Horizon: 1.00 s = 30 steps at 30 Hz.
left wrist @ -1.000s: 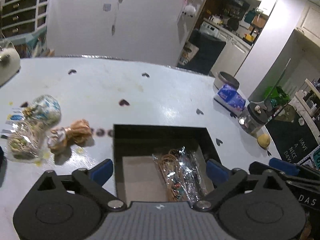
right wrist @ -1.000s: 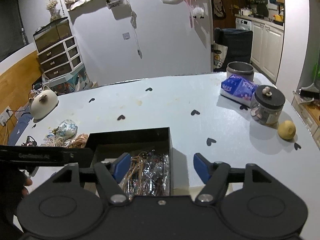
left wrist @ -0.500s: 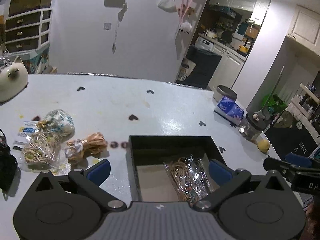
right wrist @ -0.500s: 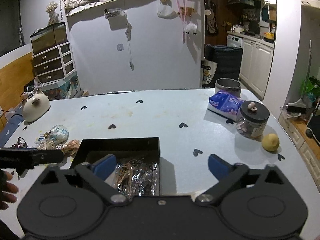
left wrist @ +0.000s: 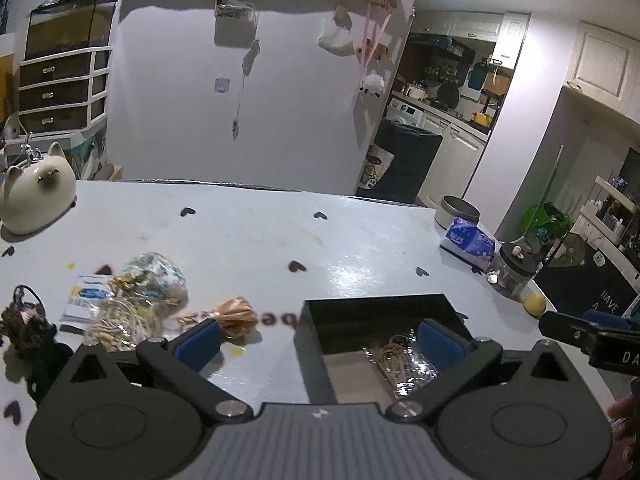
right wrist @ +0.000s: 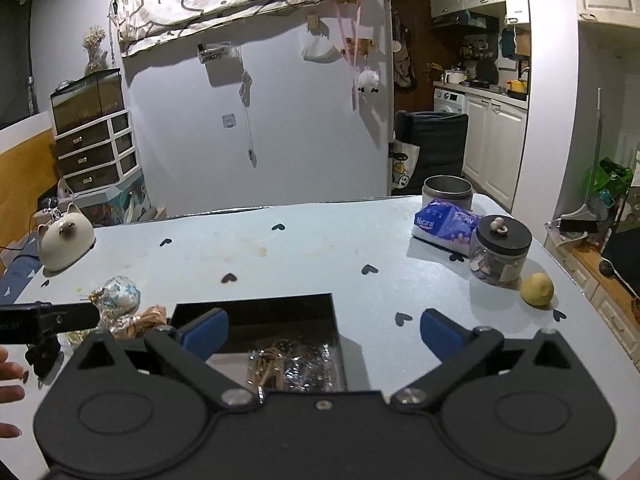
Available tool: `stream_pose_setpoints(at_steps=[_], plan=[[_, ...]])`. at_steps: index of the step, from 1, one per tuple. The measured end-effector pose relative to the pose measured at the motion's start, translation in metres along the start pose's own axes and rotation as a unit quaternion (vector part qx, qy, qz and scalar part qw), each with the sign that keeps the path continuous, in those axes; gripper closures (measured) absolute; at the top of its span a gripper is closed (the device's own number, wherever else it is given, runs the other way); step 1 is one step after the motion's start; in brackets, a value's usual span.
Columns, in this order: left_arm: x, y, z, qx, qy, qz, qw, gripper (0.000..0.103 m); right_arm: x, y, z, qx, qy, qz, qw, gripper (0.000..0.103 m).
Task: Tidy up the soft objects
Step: 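Grasp the knitted pouch with left tool while right tool grasps black item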
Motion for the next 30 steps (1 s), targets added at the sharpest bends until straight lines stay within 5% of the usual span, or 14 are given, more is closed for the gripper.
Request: stream_pose_setpoints(at_steps=[30], plan=[[0.199, 0.033, 0.026, -0.006, -0.020, 0.052, 0.9985, 0.000, 0.196, -0.035, -0.004, -0.009, 0.001, 0.039, 0.999, 0.000]])
Point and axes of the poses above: each gripper's, at about its wrist camera, not at the fingertips, and y roughly against the way its jaws point, x to its left, z to its top, the point moved 8 cm from there along -y, roughly the way its jaws point, and after that the axes turned 10 degrees about -x, right-handed, at the moved point
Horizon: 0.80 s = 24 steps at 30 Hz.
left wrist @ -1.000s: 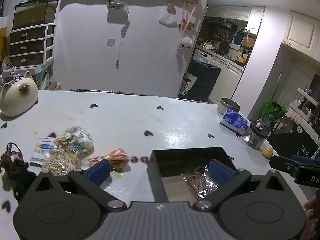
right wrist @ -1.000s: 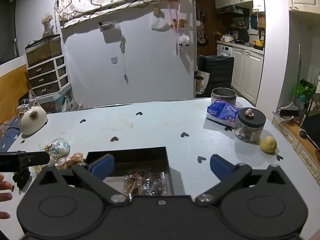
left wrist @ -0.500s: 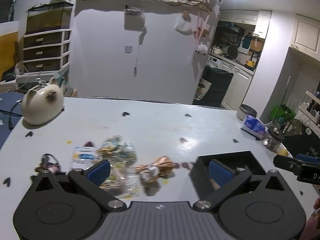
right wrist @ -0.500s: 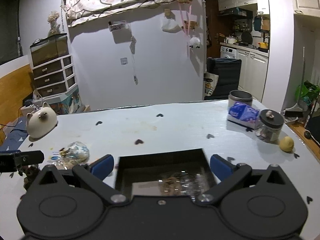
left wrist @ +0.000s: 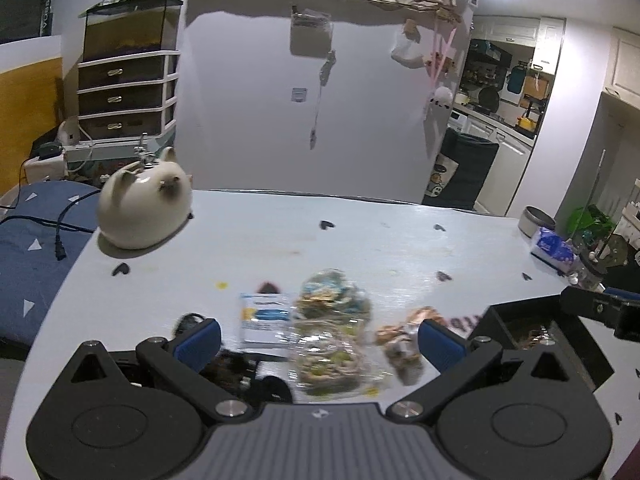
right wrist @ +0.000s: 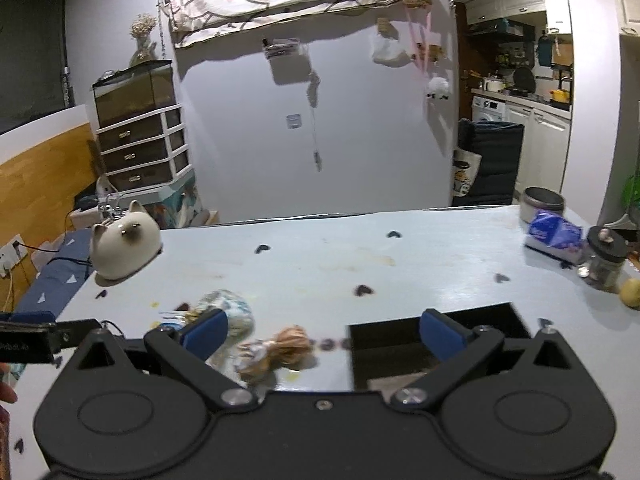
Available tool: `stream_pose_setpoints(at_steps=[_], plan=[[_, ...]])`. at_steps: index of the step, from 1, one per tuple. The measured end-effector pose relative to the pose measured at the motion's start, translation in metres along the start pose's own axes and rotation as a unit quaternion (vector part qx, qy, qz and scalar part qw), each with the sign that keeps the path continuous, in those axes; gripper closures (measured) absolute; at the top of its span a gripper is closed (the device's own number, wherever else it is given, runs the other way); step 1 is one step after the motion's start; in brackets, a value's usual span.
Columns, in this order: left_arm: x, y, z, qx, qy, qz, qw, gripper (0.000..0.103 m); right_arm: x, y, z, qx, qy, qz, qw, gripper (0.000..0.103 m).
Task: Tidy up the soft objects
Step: 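Grasp the knitted pouch with left tool while right tool grasps black item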
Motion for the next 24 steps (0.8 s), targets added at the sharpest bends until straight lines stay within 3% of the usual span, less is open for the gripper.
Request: stream_pose_setpoints(at_steps=[8, 17, 24], plan=[[0.058, -0.016, 0.011, -0.008, -0.022, 0.021, 0.9995, 0.000, 0.058, -0.031, 0.003, 0.017, -0.004, 0.035, 0.999, 0.000], [0.109, -0.042, 0.017, 0.008, -0.019, 0.035, 0.9992, 0.000, 0.130, -0.072, -0.031, 0.118, 0.002, 0.137, 0.984, 0.000], [0.122, -0.050, 0.011, 0.035, -0.019, -0.014, 0.9991, 0.000, 0.167, -0.105, -0.069, 0.211, -0.039, 0.174, 0.961, 0.002]])
Point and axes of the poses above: each gripper's, at about its wrist camera, not at the fingertips, and y roughly against the way its jaws point, x to its left, z to its top, the point moved 8 cm from there along -y, roughly the way its jaws point, and after that the axes turned 10 degrees about -x, right-handed, at the moved point
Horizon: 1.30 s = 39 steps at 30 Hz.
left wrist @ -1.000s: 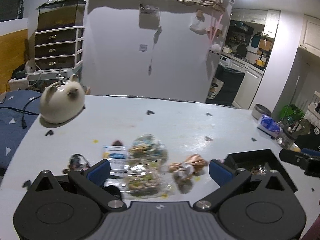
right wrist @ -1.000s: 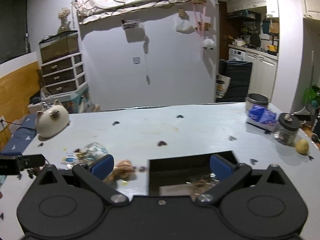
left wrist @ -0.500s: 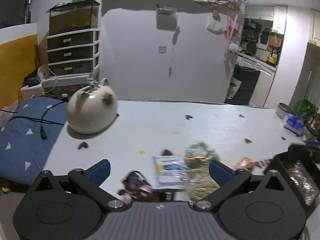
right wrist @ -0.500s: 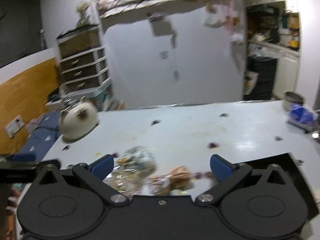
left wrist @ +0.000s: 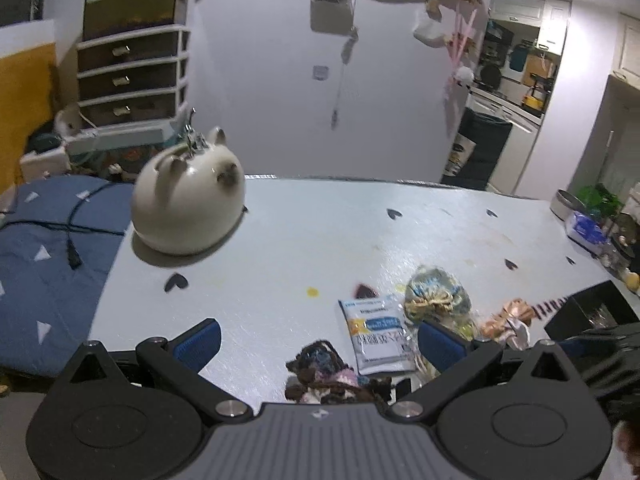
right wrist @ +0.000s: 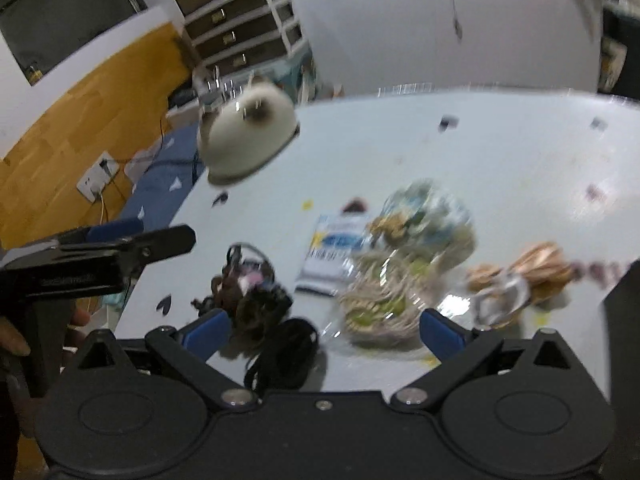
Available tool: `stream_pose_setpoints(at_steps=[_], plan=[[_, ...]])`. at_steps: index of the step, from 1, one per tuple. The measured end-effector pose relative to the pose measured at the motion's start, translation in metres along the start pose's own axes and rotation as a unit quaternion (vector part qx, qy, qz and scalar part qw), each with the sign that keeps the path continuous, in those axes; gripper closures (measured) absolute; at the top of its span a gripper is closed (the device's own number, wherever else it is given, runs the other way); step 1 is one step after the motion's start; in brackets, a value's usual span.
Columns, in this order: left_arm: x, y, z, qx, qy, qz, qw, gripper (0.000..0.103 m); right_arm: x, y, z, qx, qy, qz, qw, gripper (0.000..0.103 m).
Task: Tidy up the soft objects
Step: 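Grasp the knitted pouch with left tool while right tool grasps black item, then lift the knitted pouch and black item and carry them toward the box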
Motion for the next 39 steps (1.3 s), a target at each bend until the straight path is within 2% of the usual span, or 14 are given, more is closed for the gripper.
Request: stream_pose_setpoints(at_steps=[2, 6, 9, 13, 16, 20, 24, 33, 35, 39], plan=[[0.002, -0.002, -0.004, 0.010, 0.003, -0.009, 0.9999, 0.000, 0.001, -0.015, -0.007, 0.027, -0.023, 0.001, 0.999, 0.011], [0.004, -0.004, -0.017, 0.027, 0.008, -0.022, 0.9994, 0.003, 0.004, -0.037, -0.021, 0.068, -0.060, 0.002, 0.996, 0.020], [0.006, -0.006, -0.025, 0.039, 0.015, -0.031, 0.9986, 0.010, 0.006, -0.050, -0.030, 0.091, -0.081, 0.007, 0.993, 0.029], [0.011, -0.009, -0.032, 0.054, 0.022, -0.036, 0.9976, 0.012, 0.008, -0.064, -0.042, 0.120, -0.116, 0.014, 0.986, 0.050], [0.009, -0.013, -0.035, 0.064, 0.020, -0.044, 0.9968, 0.012, 0.010, -0.070, -0.048, 0.131, -0.137, 0.030, 0.981, 0.064], [0.003, -0.023, -0.040, 0.083, 0.009, -0.058, 0.9948, 0.012, 0.006, -0.068, -0.045, 0.124, -0.150, 0.040, 0.980, 0.080], [-0.007, -0.037, -0.045, 0.105, -0.011, -0.074, 0.9917, 0.013, 0.002, -0.059, -0.040, 0.118, -0.133, 0.035, 0.983, 0.082], [-0.016, -0.063, -0.065, 0.163, -0.052, -0.067, 0.9830, 0.033, -0.008, -0.037, -0.037, 0.103, -0.091, 0.015, 0.990, 0.082], [-0.017, -0.064, -0.069, 0.168, -0.052, -0.066, 0.9821, 0.042, -0.008, -0.034, -0.036, 0.099, -0.083, 0.012, 0.992, 0.082], [-0.018, -0.061, -0.072, 0.167, -0.040, -0.056, 0.9835, 0.050, -0.009, -0.031, -0.036, 0.096, -0.077, 0.006, 0.992, 0.082]])
Point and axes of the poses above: each gripper's, at about its wrist camera, not at the fingertips, and y roughly against the way its jaws point, x to its left, z to its top, the point moved 8 cm from there along -y, roughly the way its jaws point, and after that the axes turned 10 degrees about -x, right-handed, at the moved point
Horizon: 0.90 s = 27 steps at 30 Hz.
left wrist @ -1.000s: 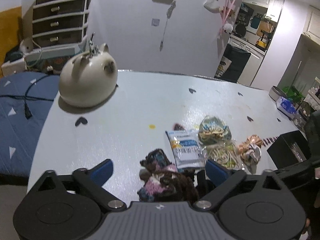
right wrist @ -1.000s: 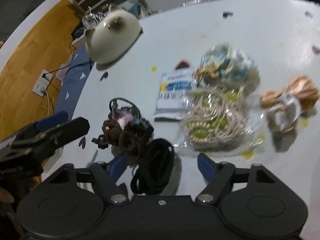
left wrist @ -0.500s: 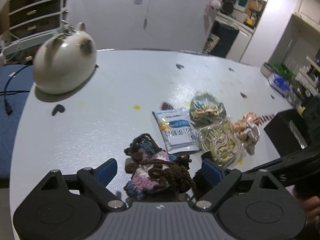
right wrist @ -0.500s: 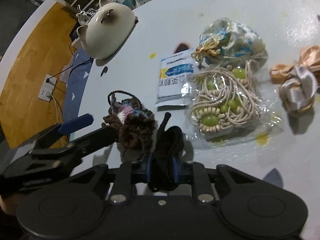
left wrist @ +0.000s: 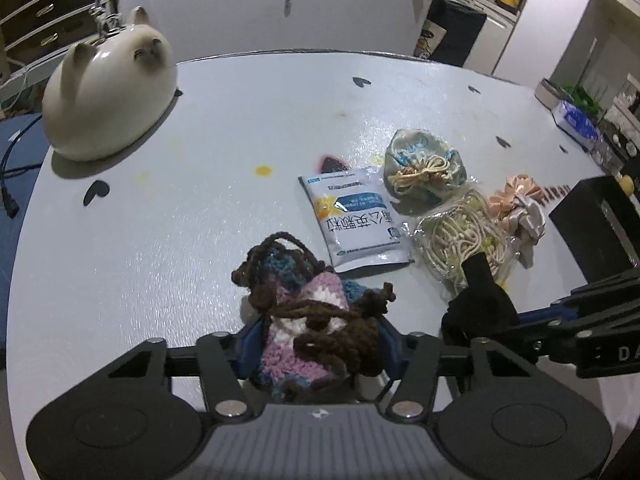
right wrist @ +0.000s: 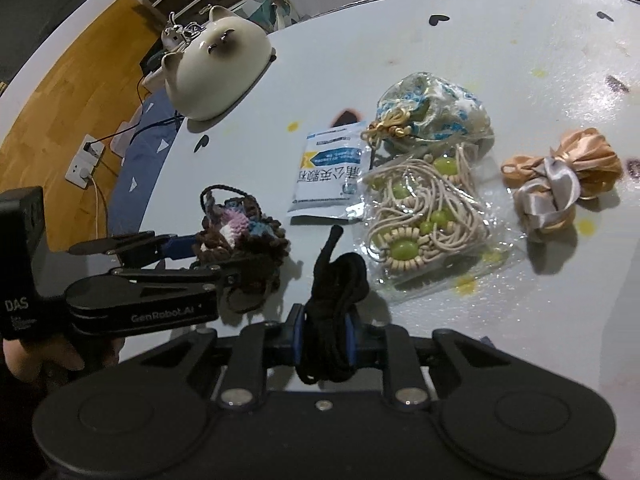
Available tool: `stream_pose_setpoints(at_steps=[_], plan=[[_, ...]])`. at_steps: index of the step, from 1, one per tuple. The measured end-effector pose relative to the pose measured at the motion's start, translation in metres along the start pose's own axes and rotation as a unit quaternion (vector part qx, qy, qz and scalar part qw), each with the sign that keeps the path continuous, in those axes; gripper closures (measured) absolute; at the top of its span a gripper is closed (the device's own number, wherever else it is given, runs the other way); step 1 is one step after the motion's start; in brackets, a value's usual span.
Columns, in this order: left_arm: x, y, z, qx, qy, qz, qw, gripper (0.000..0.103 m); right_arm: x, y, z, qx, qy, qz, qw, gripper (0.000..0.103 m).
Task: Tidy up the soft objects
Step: 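Lift the knitted pouch and black item and carry them toward the box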
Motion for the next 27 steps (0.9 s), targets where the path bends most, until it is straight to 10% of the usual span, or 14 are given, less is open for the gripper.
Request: stream_pose_setpoints(at_steps=[15, 27], plan=[[-0.007, 0.059, -0.002, -0.076, 0.111, 0.007, 0.9908, 0.054, 0.014, 0.037, 0.012, -0.077, 0.063, -0.015, 0.995, 0.082], [-0.033, 0.111, 0.017, -0.138, 0.110, 0.049, 0.9832, 0.054, 0.025, 0.093, 0.022, -0.164, 0.129, -0.032, 0.977, 0.082]])
Point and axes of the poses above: each gripper's, at about its wrist camera, not at the fingertips, and y roughly against the way its jaws point, x to its left, z to its top, the point moved 8 cm from there along -y, roughly the way its jaws point, and after that the axes turned 10 degrees about -x, right-handed, at the moved point
